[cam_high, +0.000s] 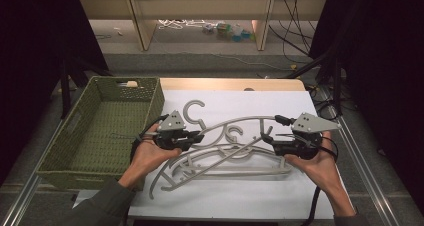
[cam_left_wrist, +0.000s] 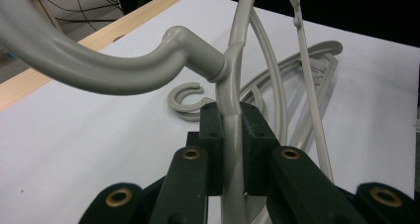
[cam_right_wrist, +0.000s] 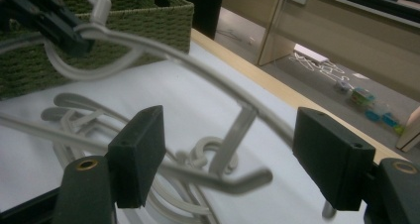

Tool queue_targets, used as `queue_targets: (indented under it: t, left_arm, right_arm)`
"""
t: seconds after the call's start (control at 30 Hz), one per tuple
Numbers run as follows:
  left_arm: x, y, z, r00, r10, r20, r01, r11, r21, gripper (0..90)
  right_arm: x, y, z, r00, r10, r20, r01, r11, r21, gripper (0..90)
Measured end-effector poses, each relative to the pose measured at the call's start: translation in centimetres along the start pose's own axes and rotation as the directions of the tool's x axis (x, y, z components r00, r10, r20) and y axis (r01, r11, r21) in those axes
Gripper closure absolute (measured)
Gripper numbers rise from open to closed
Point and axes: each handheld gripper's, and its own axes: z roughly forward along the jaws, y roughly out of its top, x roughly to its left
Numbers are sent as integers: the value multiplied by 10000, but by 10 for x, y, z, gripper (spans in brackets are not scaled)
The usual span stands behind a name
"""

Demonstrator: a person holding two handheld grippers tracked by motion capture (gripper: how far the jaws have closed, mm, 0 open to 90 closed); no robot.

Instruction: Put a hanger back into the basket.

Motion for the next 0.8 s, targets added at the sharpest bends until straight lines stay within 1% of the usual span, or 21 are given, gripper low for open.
queue_targets:
  t: [0.03, 0.1, 0.13, 0.17, 0.2, 0.23, 0.27, 0.3, 0.4, 0.43, 0.47, 0.5, 0.53, 0.57, 0.6, 0.63, 0.67, 0.7, 0.73, 0.77, 0.8]
  left_arm:
    - [1, 1, -4, 9999, -54, -90, 53, 10000, -74, 821]
    - [2, 4, -9, 9999, -117, -105, 113, 9994, -324, 820]
    - [3, 6, -13, 9998, -98, -159, 93, 9995, -298, 820]
    - [4, 7, -17, 9997, -98, -216, 90, 9993, -370, 821]
    - [4, 8, -20, 9996, -117, -272, 105, 9990, -435, 820]
    - [3, 9, -23, 9995, -132, -298, 117, 9986, -511, 821]
    - [3, 10, -27, 9993, -193, -318, 175, 9982, -567, 820]
    - [3, 11, -29, 9995, -113, -308, 94, 9981, -612, 821]
    - [5, 15, -41, 9987, -138, -483, 98, 9965, -832, 820]
    - [5, 17, -45, 9983, -188, -556, 138, 9959, -894, 820]
    - [7, 18, -49, 9980, -206, -600, 148, 9954, -944, 820]
    - [7, 19, -52, 9977, -253, -626, 190, 9948, -996, 820]
    - [7, 20, -55, 9978, -215, -628, 151, 9947, -1016, 820]
    - [7, 21, -57, 9977, -271, -621, 205, 9944, -1039, 820]
    - [7, 22, -61, 9980, -298, -561, 239, 9944, -1030, 821]
    - [7, 23, -63, 9981, -324, -526, 269, 9944, -1023, 821]
    - [8, 24, -66, 9981, -385, -486, 333, 9940, -1043, 821]
    - [9, 25, -69, 9979, -431, -486, 378, 9937, -1054, 821]
    - [10, 28, -73, 9976, -510, -458, 457, 9928, -1108, 820]
    - [10, 29, -76, 9974, -549, -460, 494, 9923, -1137, 821]
    - [12, 32, -81, 9974, -508, -513, 445, 9920, -1185, 821]
  right_arm:
    - [2, -2, 1, 10000, 66, 52, -66, 10000, -12, 283]
    - [4, -7, 2, 9997, 222, 142, -221, 9997, -46, 273]
    - [4, -10, 3, 9993, 348, 143, -347, 9994, -58, 271]
    - [5, -12, 3, 9990, 444, 99, -444, 9990, -64, 270]
    - [6, -15, 4, 9983, 559, 141, -556, 9983, -179, 271]
    - [6, -17, 4, 9980, 604, 159, -601, 9980, -189, 271]
    - [7, -20, 5, 9975, 639, 289, -632, 9977, -244, 269]
    - [7, -22, 5, 9974, 662, 280, -654, 9975, -278, 265]
    - [10, -29, 5, 9949, 886, 483, -867, 9954, -407, 262]
    - [11, -31, 5, 9935, 1031, 472, -1007, 9936, -514, 260]
    - [12, -33, 4, 9923, 1112, 537, -1087, 9929, -477, 258]
    - [13, -35, 5, 9919, 1183, 462, -1155, 9916, -587, 258]
    - [15, -37, 4, 9900, 1309, 532, -1273, 9896, -666, 258]
    - [16, -39, 3, 9894, 1348, 547, -1309, 9889, -697, 259]
    - [17, -40, 4, 9908, 1229, 561, -1178, 9893, -856, 258]
    - [19, -41, 1, 9902, 1301, 500, -1267, 9897, -661, 258]
    - [21, -42, 2, 9894, 1373, 479, -1333, 9880, -783, 255]
    - [22, -43, 1, 9906, 1232, 599, -1178, 9892, -868, 251]
    - [24, -44, 1, 9890, 1385, 526, -1343, 9880, -757, 248]
    - [24, -45, 1, 9908, 1221, 589, -1167, 9893, -873, 244]
    - [25, -46, 0, 9908, 1223, 578, -1173, 9896, -830, 243]
